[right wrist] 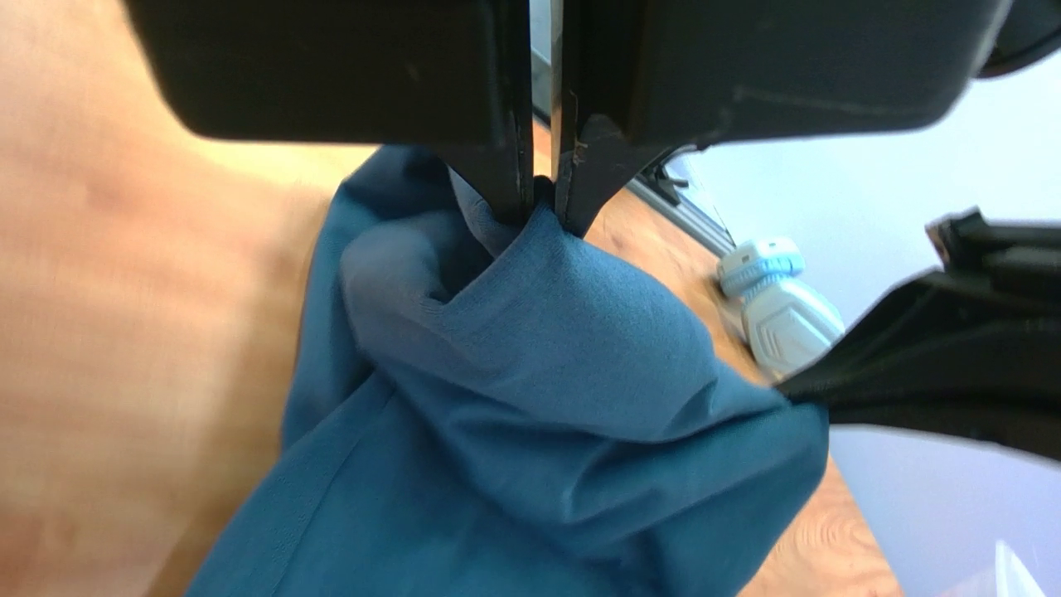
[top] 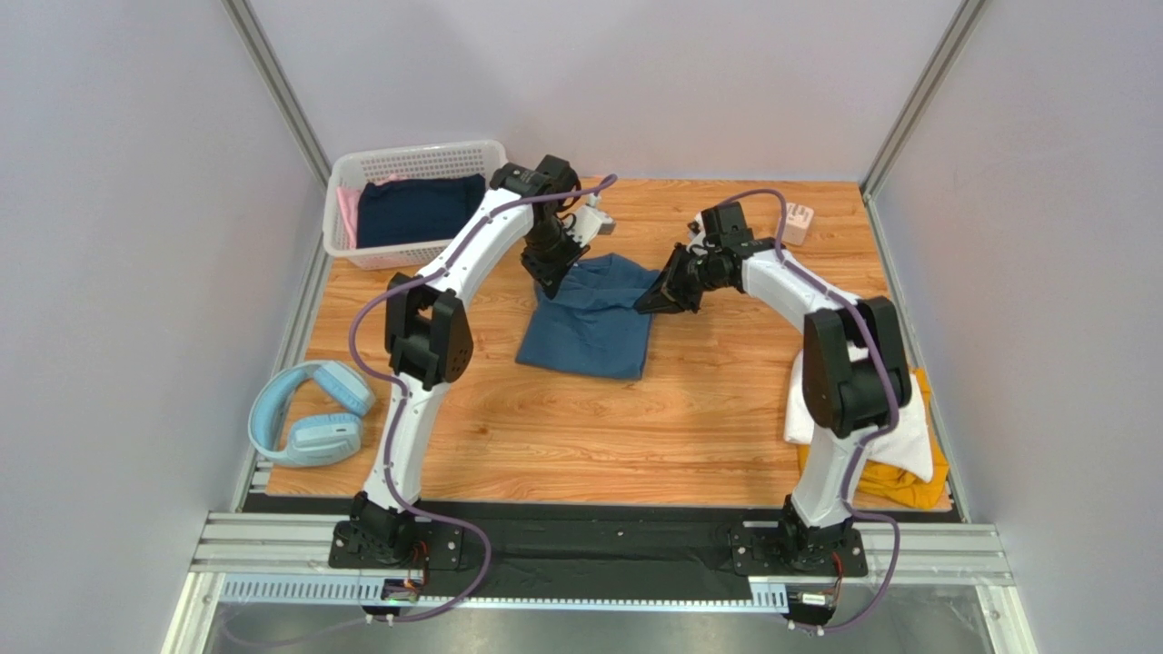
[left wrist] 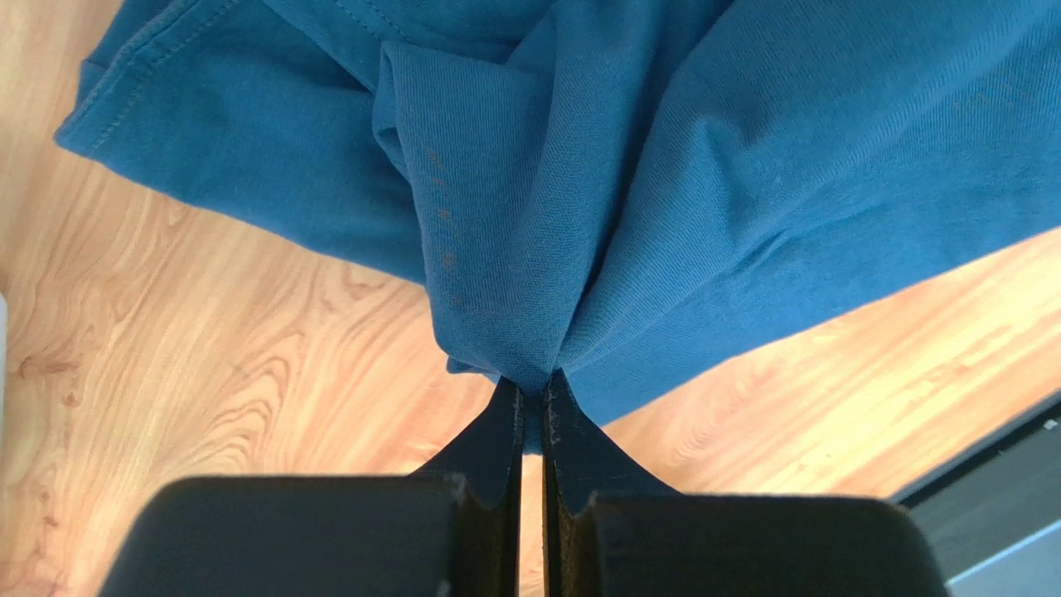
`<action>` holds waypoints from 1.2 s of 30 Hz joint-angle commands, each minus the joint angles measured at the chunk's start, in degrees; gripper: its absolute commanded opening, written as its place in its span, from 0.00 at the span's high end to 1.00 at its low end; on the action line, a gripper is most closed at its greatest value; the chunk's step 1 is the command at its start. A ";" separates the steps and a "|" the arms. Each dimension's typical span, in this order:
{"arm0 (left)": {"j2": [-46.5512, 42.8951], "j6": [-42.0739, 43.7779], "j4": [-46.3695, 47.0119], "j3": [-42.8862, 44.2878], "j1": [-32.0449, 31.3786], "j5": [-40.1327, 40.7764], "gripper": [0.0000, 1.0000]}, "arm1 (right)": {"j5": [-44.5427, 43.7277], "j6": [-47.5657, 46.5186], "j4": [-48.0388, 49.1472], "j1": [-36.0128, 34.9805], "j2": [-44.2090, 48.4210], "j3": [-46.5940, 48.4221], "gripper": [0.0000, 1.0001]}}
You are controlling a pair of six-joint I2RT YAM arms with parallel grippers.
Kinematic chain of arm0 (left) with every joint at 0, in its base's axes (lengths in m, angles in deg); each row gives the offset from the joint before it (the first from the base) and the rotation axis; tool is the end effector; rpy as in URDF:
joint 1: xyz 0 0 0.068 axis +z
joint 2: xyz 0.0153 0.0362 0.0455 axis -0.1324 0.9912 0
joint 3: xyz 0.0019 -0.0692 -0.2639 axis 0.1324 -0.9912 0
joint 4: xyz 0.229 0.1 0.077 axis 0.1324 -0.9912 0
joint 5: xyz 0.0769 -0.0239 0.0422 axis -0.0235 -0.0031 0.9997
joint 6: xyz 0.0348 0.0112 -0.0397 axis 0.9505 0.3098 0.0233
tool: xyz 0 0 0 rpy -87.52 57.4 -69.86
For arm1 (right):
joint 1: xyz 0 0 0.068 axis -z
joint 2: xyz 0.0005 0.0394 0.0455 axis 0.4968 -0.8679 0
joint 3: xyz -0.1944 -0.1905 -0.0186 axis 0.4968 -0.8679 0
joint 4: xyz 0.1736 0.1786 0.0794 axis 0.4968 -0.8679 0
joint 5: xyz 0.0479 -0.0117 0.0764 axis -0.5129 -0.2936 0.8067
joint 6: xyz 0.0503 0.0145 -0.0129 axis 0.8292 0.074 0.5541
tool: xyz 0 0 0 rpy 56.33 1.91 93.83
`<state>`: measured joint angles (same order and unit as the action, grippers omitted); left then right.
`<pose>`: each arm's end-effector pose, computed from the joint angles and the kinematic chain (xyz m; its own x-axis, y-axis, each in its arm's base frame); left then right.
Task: Fold and stack the t-shirts
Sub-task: Fold the long partially folded tshirt into a neat square
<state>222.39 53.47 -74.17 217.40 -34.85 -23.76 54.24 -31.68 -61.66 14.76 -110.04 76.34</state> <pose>0.4160 -0.2234 0.2530 -0.6343 0.7213 -0.2783 0.7692 0.6248 -0.1338 0.3707 0.1201 0.2116 -0.9459 0.3182 -0.0642 0.1851 0.6910 0.6987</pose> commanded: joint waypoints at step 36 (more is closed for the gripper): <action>-53.45 -9.28 33.32 -52.30 2.98 -10.85 0.00 | 3.02 -9.56 -8.04 -4.39 -8.34 25.34 0.27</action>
<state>173.84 44.40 -47.03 168.53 -33.54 -33.90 49.08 -40.27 -72.52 15.75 -119.49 103.84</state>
